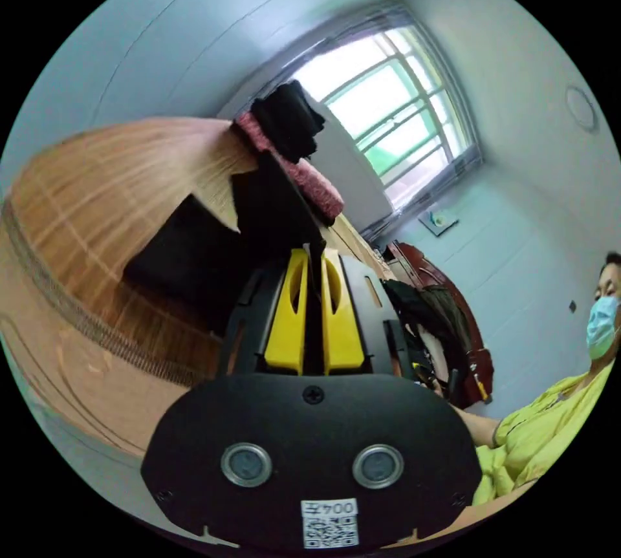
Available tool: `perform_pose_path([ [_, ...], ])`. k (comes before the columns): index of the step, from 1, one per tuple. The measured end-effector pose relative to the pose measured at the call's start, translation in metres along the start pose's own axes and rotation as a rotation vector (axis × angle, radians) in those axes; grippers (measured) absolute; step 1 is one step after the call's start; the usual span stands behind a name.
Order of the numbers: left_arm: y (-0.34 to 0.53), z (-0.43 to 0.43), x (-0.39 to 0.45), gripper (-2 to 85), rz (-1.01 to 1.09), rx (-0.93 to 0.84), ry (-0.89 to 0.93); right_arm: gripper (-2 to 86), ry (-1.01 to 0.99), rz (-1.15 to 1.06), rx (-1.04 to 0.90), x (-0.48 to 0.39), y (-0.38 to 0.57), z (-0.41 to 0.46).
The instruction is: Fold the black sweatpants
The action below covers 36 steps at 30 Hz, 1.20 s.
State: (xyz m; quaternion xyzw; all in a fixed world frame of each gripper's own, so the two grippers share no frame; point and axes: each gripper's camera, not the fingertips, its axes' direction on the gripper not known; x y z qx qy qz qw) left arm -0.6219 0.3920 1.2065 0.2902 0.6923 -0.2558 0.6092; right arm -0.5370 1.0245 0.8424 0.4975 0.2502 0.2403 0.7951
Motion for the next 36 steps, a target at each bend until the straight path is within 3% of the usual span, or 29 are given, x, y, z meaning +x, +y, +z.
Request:
perform_pose_path([
  [4,0.020,-0.023,-0.055,5.5,-0.135,0.086,0.165,-0.8,-0.017,0.021,-0.006,0.004,0.003,0.001],
  [10,0.022,-0.076,-0.111,8.0,-0.282,0.143,0.251,-0.8,-0.030,0.031,-0.001,0.005,0.009,0.003],
  [15,0.018,-0.136,-0.124,7.5,-0.265,0.266,0.139,-0.8,-0.016,0.018,0.003,0.001,0.014,0.006],
  [18,-0.003,-0.122,-0.122,7.8,-0.261,0.092,0.166,-0.8,-0.033,0.024,-0.001,0.002,0.016,0.008],
  [20,-0.011,-0.112,-0.118,8.0,-0.289,-0.016,0.010,-0.8,-0.039,0.025,-0.003,0.001,0.018,0.010],
  [22,-0.010,-0.115,-0.112,8.0,-0.287,0.017,-0.088,-0.8,-0.041,0.028,-0.003,0.001,0.020,0.011],
  [36,0.017,-0.109,-0.129,8.4,-0.422,0.016,-0.088,-0.8,-0.057,0.033,0.000,-0.008,0.028,0.025],
])
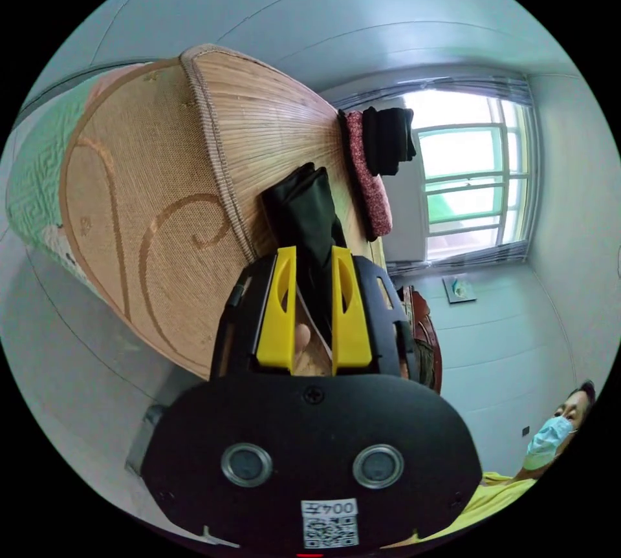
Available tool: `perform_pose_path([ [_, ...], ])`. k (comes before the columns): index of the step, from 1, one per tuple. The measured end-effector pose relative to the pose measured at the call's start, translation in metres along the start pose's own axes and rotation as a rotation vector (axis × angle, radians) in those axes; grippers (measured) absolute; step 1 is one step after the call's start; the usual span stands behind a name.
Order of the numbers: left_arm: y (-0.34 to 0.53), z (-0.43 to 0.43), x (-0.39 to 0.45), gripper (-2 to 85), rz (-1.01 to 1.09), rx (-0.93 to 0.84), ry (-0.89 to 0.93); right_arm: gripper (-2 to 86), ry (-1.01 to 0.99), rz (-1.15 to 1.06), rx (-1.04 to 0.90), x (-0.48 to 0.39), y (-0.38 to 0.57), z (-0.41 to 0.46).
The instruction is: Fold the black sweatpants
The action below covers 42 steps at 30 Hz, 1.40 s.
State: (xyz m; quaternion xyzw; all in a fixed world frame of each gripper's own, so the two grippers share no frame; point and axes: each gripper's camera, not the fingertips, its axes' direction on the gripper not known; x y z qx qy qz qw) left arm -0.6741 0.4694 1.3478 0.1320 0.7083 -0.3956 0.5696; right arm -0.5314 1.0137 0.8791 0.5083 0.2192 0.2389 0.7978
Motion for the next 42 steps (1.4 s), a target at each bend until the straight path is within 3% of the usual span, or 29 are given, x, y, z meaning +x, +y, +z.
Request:
perform_pose_path([
  [6,0.005,0.018,-0.001,8.5,-0.003,-0.016,0.086,-0.8,-0.007,0.001,-0.002,-0.005,0.002,0.008],
  [14,-0.005,0.041,0.016,4.7,0.017,-0.035,0.025,-0.7,-0.014,0.006,0.000,-0.016,0.005,0.022],
  [18,0.001,0.043,0.084,2.6,0.325,-0.017,-0.100,-0.7,-0.025,0.009,-0.002,-0.022,0.005,0.028],
  [21,0.020,0.045,0.118,2.1,0.579,0.043,-0.301,-0.7,-0.031,0.013,0.001,-0.028,0.006,0.034],
  [23,0.015,0.054,0.092,2.0,0.510,-0.007,-0.338,-0.7,-0.034,0.011,0.002,-0.034,0.006,0.040],
  [26,0.015,0.062,0.050,2.0,0.350,-0.030,-0.227,-0.6,-0.030,0.001,0.002,-0.045,0.007,0.048],
  [32,0.040,0.044,0.048,1.5,0.233,0.124,-0.135,1.7,0.010,-0.020,0.012,-0.071,0.009,0.065],
  [36,0.065,0.018,0.075,0.7,0.152,0.353,-0.237,4.8,0.004,-0.039,0.011,-0.089,0.009,0.072],
  [38,0.074,0.029,0.111,0.5,0.268,0.388,-0.276,6.0,0.072,-0.097,0.000,-0.120,0.008,0.071],
  [42,0.076,0.126,0.193,0.3,0.622,0.167,-0.287,3.3,0.071,-0.325,-0.009,-0.208,0.003,0.084],
])
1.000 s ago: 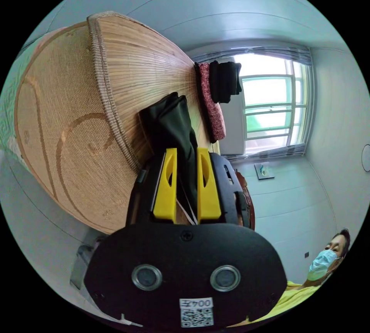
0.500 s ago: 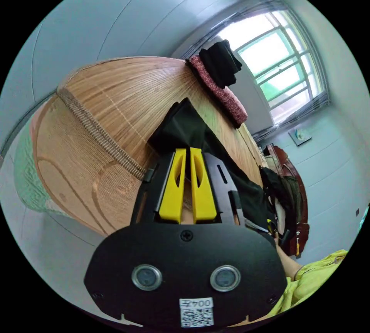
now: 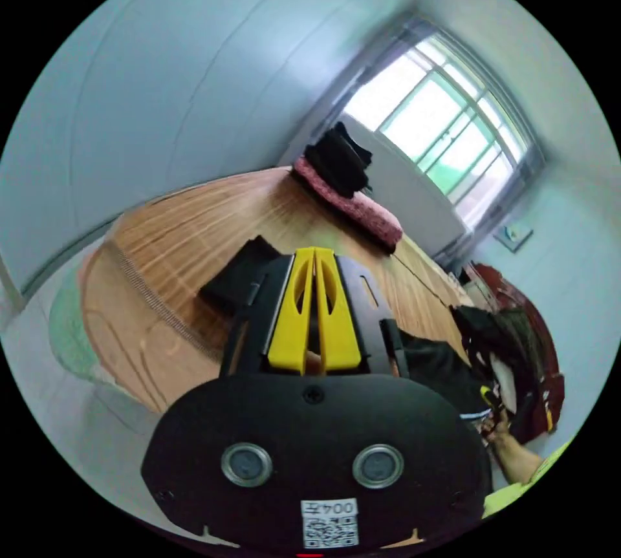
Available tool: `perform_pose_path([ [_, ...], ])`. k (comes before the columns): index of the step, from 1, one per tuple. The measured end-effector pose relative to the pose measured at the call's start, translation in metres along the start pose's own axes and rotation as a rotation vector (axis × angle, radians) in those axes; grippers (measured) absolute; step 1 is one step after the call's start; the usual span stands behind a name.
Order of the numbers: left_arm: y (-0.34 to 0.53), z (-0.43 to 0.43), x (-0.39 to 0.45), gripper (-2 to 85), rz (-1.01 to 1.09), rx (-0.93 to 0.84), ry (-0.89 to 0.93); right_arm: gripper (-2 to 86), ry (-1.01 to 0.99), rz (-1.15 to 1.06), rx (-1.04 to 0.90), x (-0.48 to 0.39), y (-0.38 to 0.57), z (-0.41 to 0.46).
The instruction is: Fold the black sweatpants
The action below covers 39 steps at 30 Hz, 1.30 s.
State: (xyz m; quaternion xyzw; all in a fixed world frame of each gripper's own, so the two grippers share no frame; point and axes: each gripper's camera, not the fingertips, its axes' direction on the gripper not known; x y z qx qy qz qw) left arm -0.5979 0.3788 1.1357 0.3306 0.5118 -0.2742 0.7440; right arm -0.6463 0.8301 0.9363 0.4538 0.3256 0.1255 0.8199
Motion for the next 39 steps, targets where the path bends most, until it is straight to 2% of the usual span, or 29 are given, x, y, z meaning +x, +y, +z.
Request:
perform_pose_path([
  [4,-0.012,0.100,0.069,0.3,0.288,-0.232,-0.090,-0.2,-0.137,-0.292,-0.173,-0.124,-0.069,0.070],
  [5,-0.011,0.111,0.073,0.4,0.296,-0.260,-0.124,-0.4,-0.162,-0.363,-0.196,-0.163,-0.086,0.091],
  [6,-0.007,0.127,0.076,0.4,0.283,-0.292,-0.180,-0.5,-0.178,-0.397,-0.206,-0.182,-0.093,0.101],
  [8,0.000,0.141,0.073,0.5,0.244,-0.330,-0.161,-0.6,-0.243,-0.515,-0.288,-0.257,-0.116,0.149],
  [11,-0.004,0.144,0.056,0.5,0.117,-0.320,-0.054,-0.7,-0.279,-0.612,-0.457,-0.332,-0.122,0.226],
  [12,-0.004,0.146,0.047,0.4,0.052,-0.313,-0.005,-0.7,-0.264,-0.623,-0.502,-0.343,-0.120,0.245],
  [14,-0.002,0.148,0.036,0.3,-0.028,-0.297,0.048,-0.7,-0.103,-0.670,-0.649,-0.371,-0.112,0.318],
  [15,0.000,0.150,0.034,0.3,-0.064,-0.287,0.052,-0.7,-0.116,-0.642,-0.600,-0.371,-0.119,0.322],
  [17,0.000,0.154,0.034,0.2,-0.088,-0.283,0.055,-0.7,-0.208,-0.360,-0.613,-0.343,-0.151,0.343],
  [19,0.000,0.160,0.034,0.2,-0.117,-0.286,0.070,-0.7,-0.329,-0.200,-0.613,-0.314,-0.156,0.343],
  [21,0.000,0.163,0.035,0.2,-0.131,-0.283,0.088,-0.7,-0.383,-0.167,-0.546,-0.292,-0.153,0.320],
  [25,-0.004,0.173,0.044,0.2,-0.137,-0.298,0.098,-0.7,-0.281,-0.093,-0.485,-0.207,-0.135,0.261],
  [28,-0.019,0.175,0.069,0.2,-0.065,-0.312,0.081,-0.7,-0.318,-0.048,-0.409,-0.141,-0.121,0.189],
  [30,-0.029,0.162,0.097,0.2,-0.002,-0.256,0.118,-0.7,-0.243,-0.080,-0.331,-0.102,-0.113,0.134],
  [33,-0.030,0.153,0.161,0.2,0.163,-0.225,0.206,-0.6,0.035,-0.085,-0.214,-0.014,-0.096,0.055],
  [35,-0.019,0.176,0.200,0.2,0.287,-0.293,0.221,-0.5,0.226,-0.004,-0.187,0.063,-0.090,0.014],
  [36,-0.008,0.203,0.217,0.1,0.326,-0.384,0.183,-0.5,0.261,0.004,-0.188,0.080,-0.088,0.008],
  [37,0.003,0.232,0.222,0.1,0.319,-0.467,0.107,-0.3,0.361,-0.008,-0.228,0.107,-0.081,0.006],
  [38,0.010,0.246,0.220,0.1,0.303,-0.513,0.054,0.0,0.433,-0.025,-0.353,0.136,-0.067,0.019],
  [39,0.019,0.266,0.211,0.1,0.257,-0.575,0.005,0.1,0.400,-0.005,-0.350,0.148,-0.060,0.018],
])
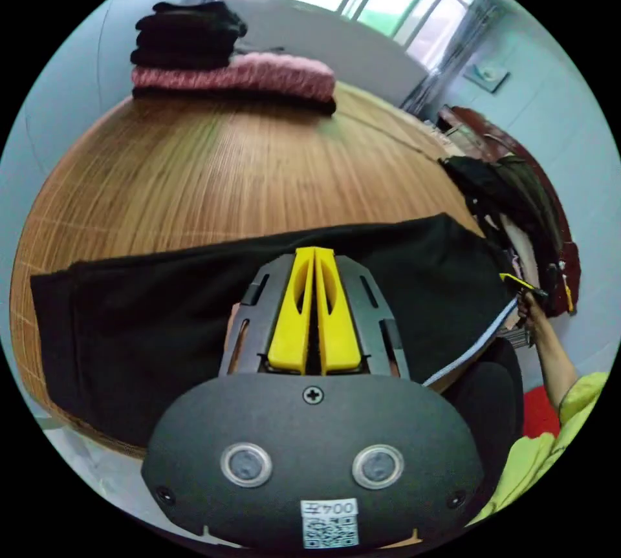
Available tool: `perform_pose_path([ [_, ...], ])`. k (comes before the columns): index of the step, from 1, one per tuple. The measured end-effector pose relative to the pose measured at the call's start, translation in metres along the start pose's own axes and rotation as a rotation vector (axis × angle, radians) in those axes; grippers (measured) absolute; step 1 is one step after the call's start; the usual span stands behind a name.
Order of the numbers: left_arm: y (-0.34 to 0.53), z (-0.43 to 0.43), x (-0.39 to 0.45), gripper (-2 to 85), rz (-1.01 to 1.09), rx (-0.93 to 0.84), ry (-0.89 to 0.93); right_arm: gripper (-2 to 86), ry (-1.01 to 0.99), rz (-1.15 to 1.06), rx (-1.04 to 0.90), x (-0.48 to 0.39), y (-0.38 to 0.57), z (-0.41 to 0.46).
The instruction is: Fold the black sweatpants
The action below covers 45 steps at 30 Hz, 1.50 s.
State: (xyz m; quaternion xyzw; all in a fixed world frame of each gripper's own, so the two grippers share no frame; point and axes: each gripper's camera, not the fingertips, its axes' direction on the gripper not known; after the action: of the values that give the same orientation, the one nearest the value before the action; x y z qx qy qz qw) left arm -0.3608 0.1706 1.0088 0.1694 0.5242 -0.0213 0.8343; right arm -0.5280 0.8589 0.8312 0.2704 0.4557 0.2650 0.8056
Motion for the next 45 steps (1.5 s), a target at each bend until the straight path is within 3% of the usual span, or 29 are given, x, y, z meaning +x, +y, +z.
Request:
perform_pose_path([
  [2,-0.001,-0.002,-0.006,0.1,-0.066,0.055,0.039,1.7,-0.217,0.115,0.072,0.049,0.017,-0.032],
  [5,-0.004,0.001,-0.003,0.1,-0.058,0.049,0.040,4.4,-0.274,0.235,0.331,0.114,0.072,-0.093],
  [7,-0.004,0.002,-0.010,0.1,-0.084,0.052,0.095,6.3,-0.358,0.404,0.322,0.173,0.108,-0.090],
  [11,-0.005,0.003,-0.011,0.1,-0.095,0.059,0.106,13.9,-0.902,0.832,0.317,0.283,0.206,-0.028],
  [14,-0.005,0.003,-0.012,0.1,-0.096,0.060,0.111,17.3,-1.063,0.891,0.326,0.290,0.231,-0.009],
  [18,-0.006,0.003,-0.012,0.2,-0.092,0.059,0.098,19.5,-1.122,0.872,0.325,0.286,0.225,-0.009],
  [22,-0.005,0.002,-0.016,0.3,-0.096,0.061,0.104,19.4,-1.102,0.838,0.283,0.276,0.195,-0.013],
  [27,-0.003,0.000,-0.023,0.3,-0.101,0.064,0.116,7.7,-1.018,0.919,0.214,0.268,0.175,-0.021],
  [28,-0.003,-0.001,-0.025,0.3,-0.102,0.063,0.123,6.9,-0.913,0.847,0.250,0.260,0.166,-0.049],
  [29,-0.002,-0.001,-0.026,0.3,-0.103,0.062,0.125,6.6,-0.722,0.733,0.247,0.245,0.152,-0.073],
  [31,-0.001,-0.002,-0.031,0.3,-0.106,0.060,0.135,6.9,-0.616,0.714,0.171,0.231,0.146,-0.066],
  [34,0.001,-0.005,-0.036,0.2,-0.106,0.062,0.136,9.3,-0.784,0.786,0.190,0.243,0.155,-0.056],
  [37,0.004,-0.008,-0.043,0.2,-0.109,0.065,0.145,13.1,-0.625,0.799,0.277,0.240,0.155,-0.105],
  [40,0.008,-0.011,-0.051,0.2,-0.112,0.070,0.160,12.4,-0.354,0.642,0.376,0.202,0.136,-0.176],
  [45,0.015,-0.018,-0.061,0.1,-0.112,0.074,0.160,1.0,0.027,0.149,0.363,0.024,0.068,-0.223],
])
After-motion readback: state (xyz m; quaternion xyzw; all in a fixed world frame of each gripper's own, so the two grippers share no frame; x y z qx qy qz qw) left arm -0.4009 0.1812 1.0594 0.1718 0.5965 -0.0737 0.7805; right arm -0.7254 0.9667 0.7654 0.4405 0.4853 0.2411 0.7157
